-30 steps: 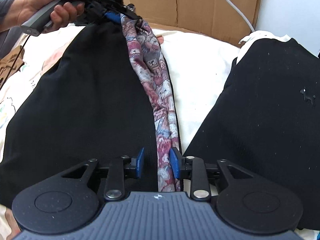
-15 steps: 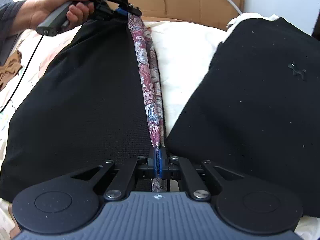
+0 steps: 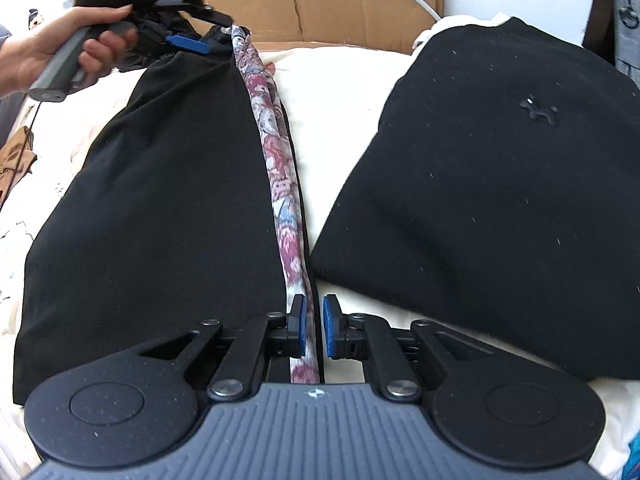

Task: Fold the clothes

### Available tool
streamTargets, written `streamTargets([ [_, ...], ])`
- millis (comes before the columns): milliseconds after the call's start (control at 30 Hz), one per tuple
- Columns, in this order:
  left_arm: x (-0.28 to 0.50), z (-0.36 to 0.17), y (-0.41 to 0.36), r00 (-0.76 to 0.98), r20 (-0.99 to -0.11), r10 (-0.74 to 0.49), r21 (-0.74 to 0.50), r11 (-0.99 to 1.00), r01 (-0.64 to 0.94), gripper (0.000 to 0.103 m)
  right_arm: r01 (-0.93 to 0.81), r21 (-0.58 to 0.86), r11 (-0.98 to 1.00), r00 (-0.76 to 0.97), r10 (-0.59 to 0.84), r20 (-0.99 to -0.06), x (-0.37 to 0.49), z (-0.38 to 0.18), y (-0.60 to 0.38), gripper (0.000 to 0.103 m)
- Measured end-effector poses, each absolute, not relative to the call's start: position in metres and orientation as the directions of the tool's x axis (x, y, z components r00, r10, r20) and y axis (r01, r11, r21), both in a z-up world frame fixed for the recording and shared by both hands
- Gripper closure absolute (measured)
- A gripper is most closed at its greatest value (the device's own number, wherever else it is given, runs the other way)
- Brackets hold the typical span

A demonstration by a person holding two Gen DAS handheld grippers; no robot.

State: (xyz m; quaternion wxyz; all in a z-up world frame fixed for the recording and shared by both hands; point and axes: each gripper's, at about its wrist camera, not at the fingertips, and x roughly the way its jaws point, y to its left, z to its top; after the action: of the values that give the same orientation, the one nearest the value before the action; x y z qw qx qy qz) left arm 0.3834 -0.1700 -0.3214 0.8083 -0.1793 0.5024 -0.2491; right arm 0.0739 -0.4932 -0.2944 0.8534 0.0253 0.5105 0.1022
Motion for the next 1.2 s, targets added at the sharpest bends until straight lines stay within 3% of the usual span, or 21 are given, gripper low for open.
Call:
streamTargets([
  [100, 0.369, -0.323, -0.161, 0.352, -0.745, -0.566, -0.51, 0.824, 0.247, 0.044, -0.154, 0.148, 0.977, 0.456, 0.203, -0.867, 0.066, -0.291, -0.492, 0.066],
  [267, 0.347, -0.328, -0.146, 0.32, -0.785, -0.53, -0.465, 0.846, 0.261, 0.044, -0.206, 0.117, 0.971, 0.421, 0.196, -0.885, 0.057, -0.297, -0.485, 0.065],
  [300, 0.342, -0.329, -0.14, 0.315, -0.791, -0.524, -0.461, 0.85, 0.257, 0.044, -0.219, 0.103, 0.97, 0.418, 0.188, -0.888, 0.056, -0.298, -0.484, 0.068],
  [400, 0.32, -0.323, -0.118, 0.302, -0.806, -0.509, -0.449, 0.858, 0.249, 0.044, -0.226, 0.067, 0.972, 0.425, 0.16, -0.891, 0.055, -0.3, -0.483, 0.098],
  [433, 0.318, -0.324, -0.113, 0.301, -0.808, -0.506, -0.446, 0.86, 0.249, 0.044, -0.229, 0.061, 0.972, 0.42, 0.156, -0.894, 0.055, -0.301, -0.484, 0.099],
  [700, 0.279, -0.326, -0.075, 0.274, -0.826, -0.493, -0.429, 0.864, 0.262, 0.043, -0.176, 0.02, 0.984, 0.349, 0.081, -0.934, 0.056, -0.297, -0.489, 0.101],
  [1200, 0.209, -0.338, -0.041, 0.122, -0.844, -0.522, -0.466, 0.828, 0.313, 0.042, -0.165, -0.027, 0.986, 0.264, 0.018, -0.964, 0.074, -0.227, -0.476, 0.093],
])
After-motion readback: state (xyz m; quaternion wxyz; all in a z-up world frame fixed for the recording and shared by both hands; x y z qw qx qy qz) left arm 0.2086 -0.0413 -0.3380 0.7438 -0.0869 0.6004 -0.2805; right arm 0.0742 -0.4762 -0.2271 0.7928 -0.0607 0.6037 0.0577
